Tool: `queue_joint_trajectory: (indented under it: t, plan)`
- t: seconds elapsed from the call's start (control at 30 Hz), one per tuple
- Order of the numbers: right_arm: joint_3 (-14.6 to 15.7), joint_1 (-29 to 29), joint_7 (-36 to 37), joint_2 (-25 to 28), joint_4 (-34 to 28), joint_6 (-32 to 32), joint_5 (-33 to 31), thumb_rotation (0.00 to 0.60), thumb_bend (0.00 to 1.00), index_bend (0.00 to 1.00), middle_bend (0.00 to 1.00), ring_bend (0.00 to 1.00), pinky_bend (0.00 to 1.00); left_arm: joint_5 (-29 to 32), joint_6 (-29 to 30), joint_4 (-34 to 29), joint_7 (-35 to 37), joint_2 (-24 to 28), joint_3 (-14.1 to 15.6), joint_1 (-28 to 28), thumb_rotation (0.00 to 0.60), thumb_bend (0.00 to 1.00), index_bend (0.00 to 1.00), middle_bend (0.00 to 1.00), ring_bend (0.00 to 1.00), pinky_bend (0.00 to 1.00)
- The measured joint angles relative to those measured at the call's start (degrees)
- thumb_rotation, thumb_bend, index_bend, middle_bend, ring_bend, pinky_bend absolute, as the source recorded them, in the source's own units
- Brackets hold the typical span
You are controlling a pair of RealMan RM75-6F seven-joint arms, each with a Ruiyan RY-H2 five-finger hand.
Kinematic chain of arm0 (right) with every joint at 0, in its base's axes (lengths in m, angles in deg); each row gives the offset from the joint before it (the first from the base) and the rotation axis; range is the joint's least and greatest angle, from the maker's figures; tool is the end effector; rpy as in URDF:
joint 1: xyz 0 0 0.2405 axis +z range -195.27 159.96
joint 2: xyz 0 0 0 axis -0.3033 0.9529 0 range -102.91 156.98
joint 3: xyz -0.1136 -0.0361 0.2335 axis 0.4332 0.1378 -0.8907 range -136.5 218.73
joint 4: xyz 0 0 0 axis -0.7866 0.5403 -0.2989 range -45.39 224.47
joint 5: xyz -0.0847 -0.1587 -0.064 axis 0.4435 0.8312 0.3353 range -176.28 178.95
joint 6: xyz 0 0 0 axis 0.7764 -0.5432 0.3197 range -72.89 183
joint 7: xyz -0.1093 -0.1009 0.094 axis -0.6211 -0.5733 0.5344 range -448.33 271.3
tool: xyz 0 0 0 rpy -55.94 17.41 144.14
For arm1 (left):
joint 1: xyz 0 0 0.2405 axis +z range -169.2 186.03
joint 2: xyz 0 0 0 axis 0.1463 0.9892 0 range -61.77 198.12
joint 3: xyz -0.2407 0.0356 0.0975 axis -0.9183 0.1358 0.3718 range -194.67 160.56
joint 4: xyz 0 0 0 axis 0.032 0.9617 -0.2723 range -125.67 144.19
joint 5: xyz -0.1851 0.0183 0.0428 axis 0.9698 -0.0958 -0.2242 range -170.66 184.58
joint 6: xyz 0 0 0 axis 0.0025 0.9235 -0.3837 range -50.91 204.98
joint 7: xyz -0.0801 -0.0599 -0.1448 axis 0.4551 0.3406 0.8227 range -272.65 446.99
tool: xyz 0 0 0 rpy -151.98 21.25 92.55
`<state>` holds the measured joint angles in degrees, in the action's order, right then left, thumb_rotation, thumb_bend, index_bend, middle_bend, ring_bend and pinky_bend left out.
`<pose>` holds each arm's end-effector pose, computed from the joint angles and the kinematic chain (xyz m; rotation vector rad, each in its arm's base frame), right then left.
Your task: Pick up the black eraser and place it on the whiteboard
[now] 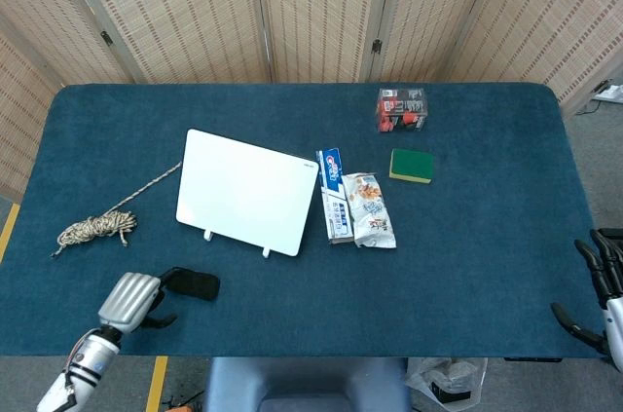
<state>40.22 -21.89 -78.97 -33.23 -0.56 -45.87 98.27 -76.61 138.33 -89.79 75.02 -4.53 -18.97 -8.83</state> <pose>-0.2982 -0.1523 0.2255 1.3264 -0.7996 1.0922 -0.2434 0.2457 0.0535 -1.8216 -1.0898 -0.8234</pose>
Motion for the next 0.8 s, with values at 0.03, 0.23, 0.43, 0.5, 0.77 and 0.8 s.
queue_joint_trajectory:
  t: [0.03, 0.23, 0.43, 0.5, 0.77, 0.8]
  plan:
    - [0.0, -0.1, 0.3, 0.0, 0.2, -0.2, 0.0, 0.6, 0.27, 0.0, 0.0, 0.0, 0.01, 0.8, -0.6, 0.0, -0.4, -0.5, -0.4, -0.6, 0.6, 0.23, 0.3, 1.0, 1.0, 1.0]
    - [-0.1, -0.3, 0.6, 0.0, 0.5, -0.4, 0.0, 0.6, 0.27, 0.0, 0.0, 0.0, 0.01, 3.5, -3.0, 2.8, 0.4, -3.6, -1.9, -3.5, 0.6, 0.23, 0.3, 1.0, 1.0, 1.0]
    - [-0.2, -0.2, 0.4, 0.0, 0.4, -0.1, -0.1, 0.6, 0.27, 0.0, 0.0, 0.0, 0.01, 5.6, -5.2, 5.0, 1.4, -5.0, -1.9, -5.3, 0.6, 0.23, 0.28, 1.0, 1.0, 1.0]
    - [-0.2, -0.2, 0.5, 0.0, 0.4, -0.2, 0.0, 0.6, 0.27, 0.0, 0.0, 0.0, 0.01, 5.9, -5.6, 5.6, 1.8, -5.3, -1.6, -5.8, 0.6, 0.23, 0.29, 1.0, 1.0, 1.0]
    - [-0.3, -0.4, 0.8, -0.1, 0.6, -0.5, 0.1, 0.6, 0.27, 0.0, 0.0, 0.0, 0.01, 6.3, -5.6, 7.4, 3.1, -6.4, -1.2, -6.5, 0.6, 0.23, 0.35, 1.0, 1.0, 1.0]
    - [-0.3, -0.5, 0.8, -0.1, 0.6, -0.6, 0.1, 0.6, 0.27, 0.0, 0.0, 0.0, 0.01, 6.3, -5.6, 8.0, 3.5, -6.8, -1.2, -6.6, 0.6, 0.23, 0.36, 1.0, 1.0, 1.0]
